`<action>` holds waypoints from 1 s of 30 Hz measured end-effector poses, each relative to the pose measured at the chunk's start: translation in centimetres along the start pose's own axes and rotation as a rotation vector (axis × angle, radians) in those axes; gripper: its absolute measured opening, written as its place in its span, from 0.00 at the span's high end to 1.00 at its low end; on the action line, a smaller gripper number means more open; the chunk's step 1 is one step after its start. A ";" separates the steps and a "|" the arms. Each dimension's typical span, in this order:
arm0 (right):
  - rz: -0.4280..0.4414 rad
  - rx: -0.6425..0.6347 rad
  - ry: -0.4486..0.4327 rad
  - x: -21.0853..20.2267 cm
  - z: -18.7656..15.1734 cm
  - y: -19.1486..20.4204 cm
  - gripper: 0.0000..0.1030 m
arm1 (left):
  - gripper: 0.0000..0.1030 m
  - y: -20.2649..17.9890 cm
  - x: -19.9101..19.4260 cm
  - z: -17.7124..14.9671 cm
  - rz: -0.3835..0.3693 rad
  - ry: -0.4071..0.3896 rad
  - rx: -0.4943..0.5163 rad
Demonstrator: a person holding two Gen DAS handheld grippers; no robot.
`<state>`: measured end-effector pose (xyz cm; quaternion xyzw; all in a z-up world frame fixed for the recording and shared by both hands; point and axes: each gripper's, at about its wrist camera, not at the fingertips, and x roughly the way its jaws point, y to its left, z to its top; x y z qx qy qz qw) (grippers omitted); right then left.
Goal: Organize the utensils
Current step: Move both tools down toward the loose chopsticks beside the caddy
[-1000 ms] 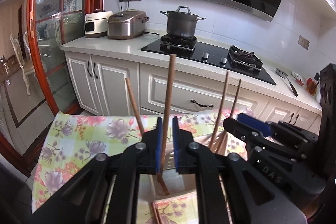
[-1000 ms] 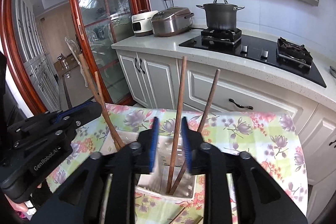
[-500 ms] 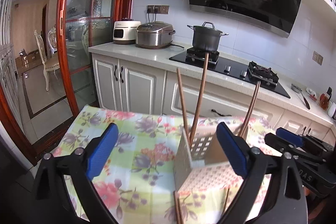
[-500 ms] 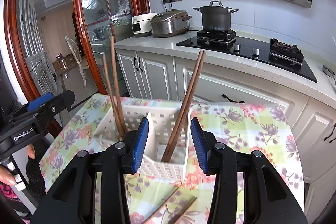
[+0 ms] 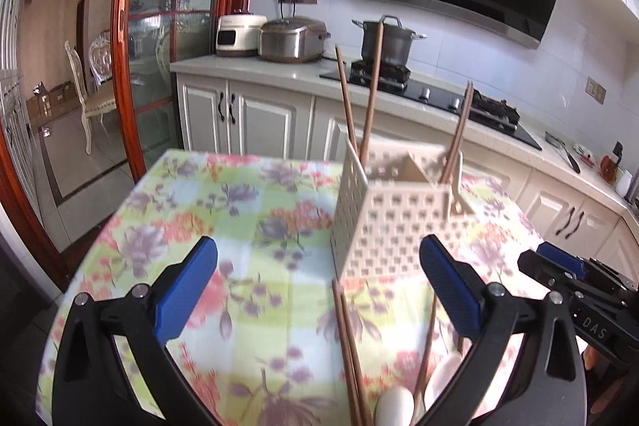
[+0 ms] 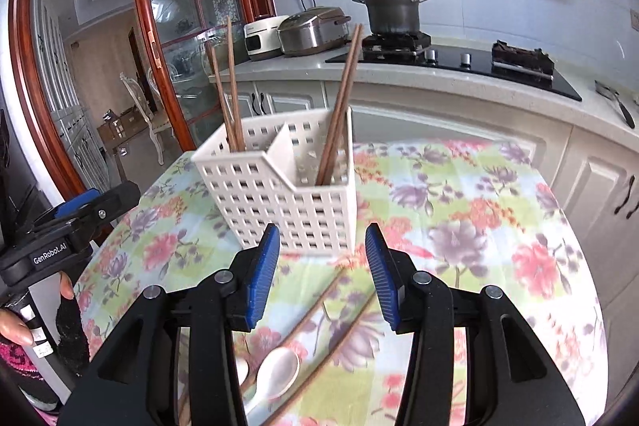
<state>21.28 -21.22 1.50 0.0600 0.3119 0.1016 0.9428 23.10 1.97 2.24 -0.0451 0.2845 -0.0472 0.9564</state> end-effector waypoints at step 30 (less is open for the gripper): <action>-0.122 0.040 0.244 7.1 -8.0 -0.8 0.59 | 0.05 2.3 2.7 -8.4 0.074 0.113 -0.022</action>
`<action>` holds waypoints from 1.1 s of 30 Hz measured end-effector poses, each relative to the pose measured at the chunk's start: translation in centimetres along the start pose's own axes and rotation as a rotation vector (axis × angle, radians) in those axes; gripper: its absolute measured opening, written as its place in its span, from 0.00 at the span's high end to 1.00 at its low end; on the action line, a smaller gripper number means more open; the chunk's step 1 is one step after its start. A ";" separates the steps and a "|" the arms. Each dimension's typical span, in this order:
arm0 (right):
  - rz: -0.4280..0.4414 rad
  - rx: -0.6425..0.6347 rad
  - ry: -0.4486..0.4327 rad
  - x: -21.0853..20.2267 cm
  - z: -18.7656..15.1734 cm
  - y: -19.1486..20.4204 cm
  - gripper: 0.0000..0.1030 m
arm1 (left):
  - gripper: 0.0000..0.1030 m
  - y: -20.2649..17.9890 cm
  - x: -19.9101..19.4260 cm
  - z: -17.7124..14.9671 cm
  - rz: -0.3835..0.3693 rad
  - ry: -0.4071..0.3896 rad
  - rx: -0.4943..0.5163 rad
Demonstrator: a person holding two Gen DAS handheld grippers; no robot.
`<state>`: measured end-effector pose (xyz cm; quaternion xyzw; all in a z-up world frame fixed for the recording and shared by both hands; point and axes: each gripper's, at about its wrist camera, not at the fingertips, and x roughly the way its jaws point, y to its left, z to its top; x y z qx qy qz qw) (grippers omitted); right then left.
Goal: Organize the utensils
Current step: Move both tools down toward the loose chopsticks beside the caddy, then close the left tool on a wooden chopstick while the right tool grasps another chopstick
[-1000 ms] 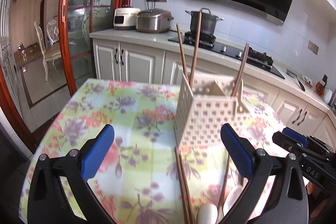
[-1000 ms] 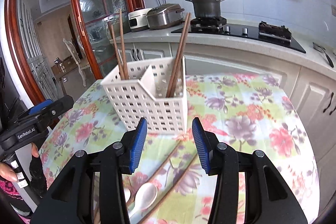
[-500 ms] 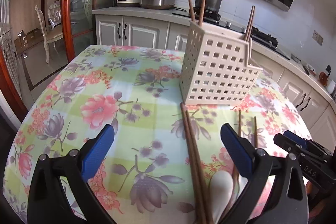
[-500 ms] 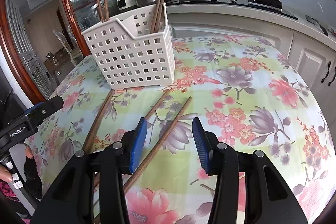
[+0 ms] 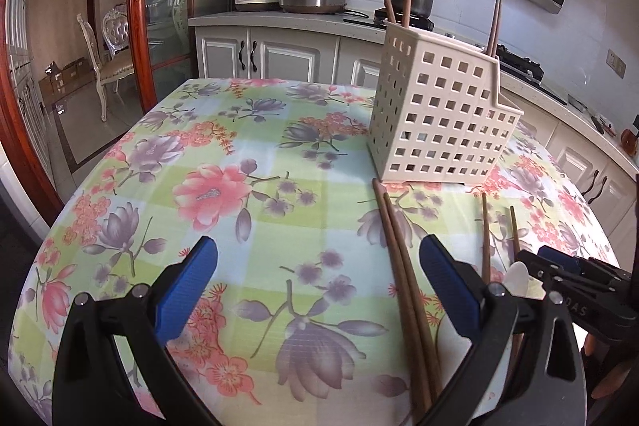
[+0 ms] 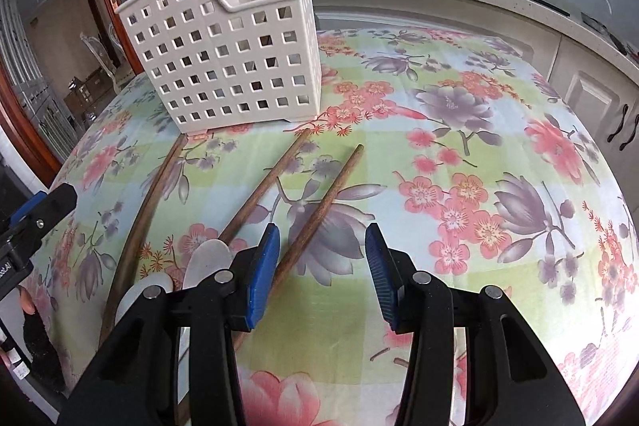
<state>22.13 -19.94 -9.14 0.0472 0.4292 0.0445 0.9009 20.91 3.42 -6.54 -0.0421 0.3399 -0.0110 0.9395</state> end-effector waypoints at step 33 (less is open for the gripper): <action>0.061 -0.055 0.020 -0.6 -0.8 -2.7 0.91 | 0.24 -0.9 4.3 0.3 0.059 0.156 0.022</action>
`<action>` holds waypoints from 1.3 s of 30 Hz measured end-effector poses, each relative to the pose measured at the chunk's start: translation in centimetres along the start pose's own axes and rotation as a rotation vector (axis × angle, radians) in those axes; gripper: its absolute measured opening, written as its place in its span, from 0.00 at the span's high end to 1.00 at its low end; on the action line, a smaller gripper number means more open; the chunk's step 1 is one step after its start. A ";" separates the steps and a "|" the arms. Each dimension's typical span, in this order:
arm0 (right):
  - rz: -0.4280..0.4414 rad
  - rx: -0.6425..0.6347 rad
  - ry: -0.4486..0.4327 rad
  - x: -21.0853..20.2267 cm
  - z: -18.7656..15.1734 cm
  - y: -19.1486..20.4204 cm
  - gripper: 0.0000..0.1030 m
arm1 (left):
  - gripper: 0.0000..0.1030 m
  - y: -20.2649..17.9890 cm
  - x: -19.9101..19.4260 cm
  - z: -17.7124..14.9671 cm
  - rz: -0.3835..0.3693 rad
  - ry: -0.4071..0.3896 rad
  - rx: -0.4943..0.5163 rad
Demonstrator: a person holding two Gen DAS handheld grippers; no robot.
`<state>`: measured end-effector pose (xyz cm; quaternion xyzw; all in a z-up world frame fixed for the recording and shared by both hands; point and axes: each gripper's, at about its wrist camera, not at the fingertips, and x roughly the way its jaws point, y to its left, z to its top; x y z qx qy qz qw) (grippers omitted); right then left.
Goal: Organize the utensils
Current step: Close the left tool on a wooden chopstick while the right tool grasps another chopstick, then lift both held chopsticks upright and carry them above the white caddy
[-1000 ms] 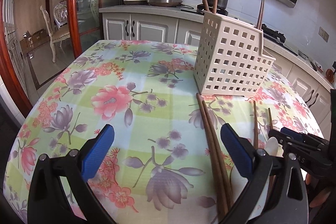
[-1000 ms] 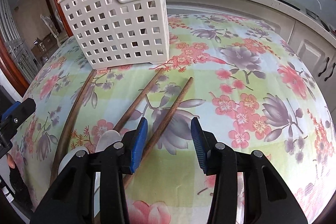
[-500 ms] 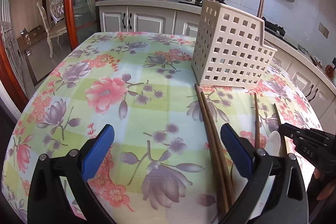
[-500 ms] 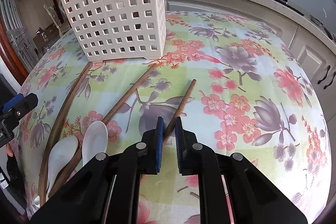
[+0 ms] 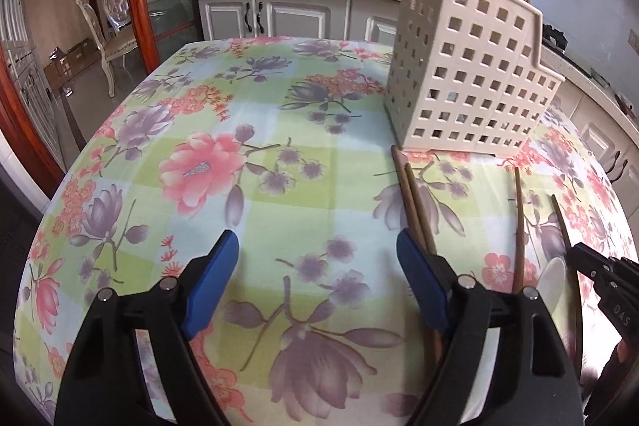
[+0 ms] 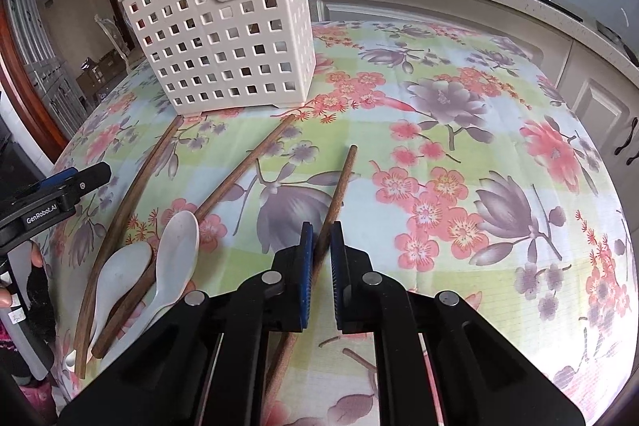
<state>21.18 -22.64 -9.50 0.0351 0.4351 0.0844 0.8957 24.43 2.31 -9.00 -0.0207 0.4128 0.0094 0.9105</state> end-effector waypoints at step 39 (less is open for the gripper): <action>-0.045 -0.027 -0.018 -0.8 1.0 0.6 0.93 | 0.94 -3.8 0.8 1.3 -0.111 0.042 0.127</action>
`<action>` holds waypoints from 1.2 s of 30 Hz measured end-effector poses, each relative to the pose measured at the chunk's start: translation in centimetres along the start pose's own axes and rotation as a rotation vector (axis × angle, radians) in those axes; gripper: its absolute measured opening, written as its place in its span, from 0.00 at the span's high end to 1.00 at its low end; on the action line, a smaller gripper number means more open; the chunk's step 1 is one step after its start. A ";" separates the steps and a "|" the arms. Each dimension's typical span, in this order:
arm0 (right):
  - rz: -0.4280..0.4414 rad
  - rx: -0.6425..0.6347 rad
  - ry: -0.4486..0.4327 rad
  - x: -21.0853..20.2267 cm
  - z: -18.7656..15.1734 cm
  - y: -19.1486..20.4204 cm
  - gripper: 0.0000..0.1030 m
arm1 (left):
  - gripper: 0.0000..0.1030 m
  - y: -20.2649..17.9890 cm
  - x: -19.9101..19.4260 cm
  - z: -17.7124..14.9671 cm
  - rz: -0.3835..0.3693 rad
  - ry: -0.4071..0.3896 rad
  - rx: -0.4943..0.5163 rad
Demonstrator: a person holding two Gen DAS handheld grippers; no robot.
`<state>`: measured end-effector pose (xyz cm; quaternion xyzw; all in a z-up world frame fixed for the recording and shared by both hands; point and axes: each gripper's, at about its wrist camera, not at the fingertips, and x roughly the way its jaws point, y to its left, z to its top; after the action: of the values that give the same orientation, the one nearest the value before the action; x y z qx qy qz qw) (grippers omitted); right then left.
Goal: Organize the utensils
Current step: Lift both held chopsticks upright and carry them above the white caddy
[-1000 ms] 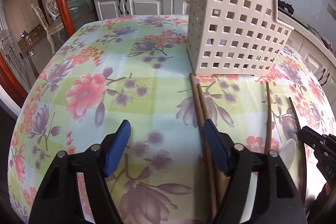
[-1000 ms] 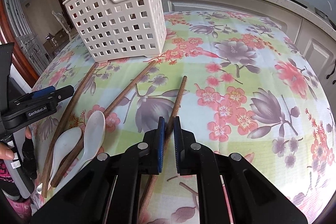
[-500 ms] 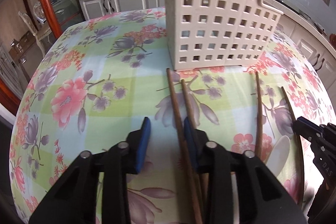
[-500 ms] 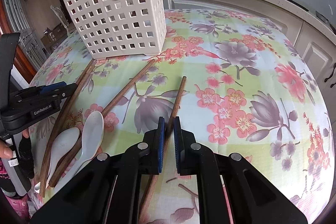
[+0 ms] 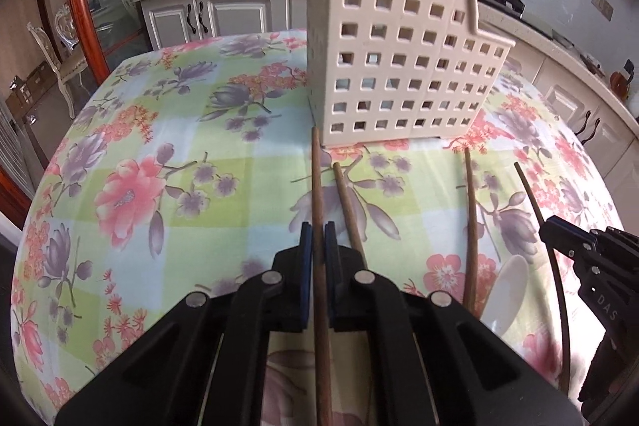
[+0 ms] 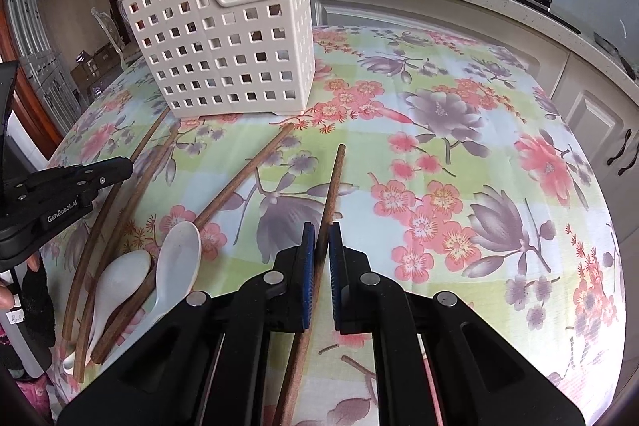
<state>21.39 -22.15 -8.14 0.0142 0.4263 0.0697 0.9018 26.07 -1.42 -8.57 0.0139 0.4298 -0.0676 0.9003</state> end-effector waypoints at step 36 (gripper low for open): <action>0.057 -0.057 -0.357 -14.1 1.3 2.5 0.94 | 0.94 -0.4 -15.0 -1.8 -0.038 -0.329 0.017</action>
<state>13.27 -21.59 3.75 0.0128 0.2568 0.1037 0.9608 15.33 -0.06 1.94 0.0020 0.2762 -0.0896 0.9569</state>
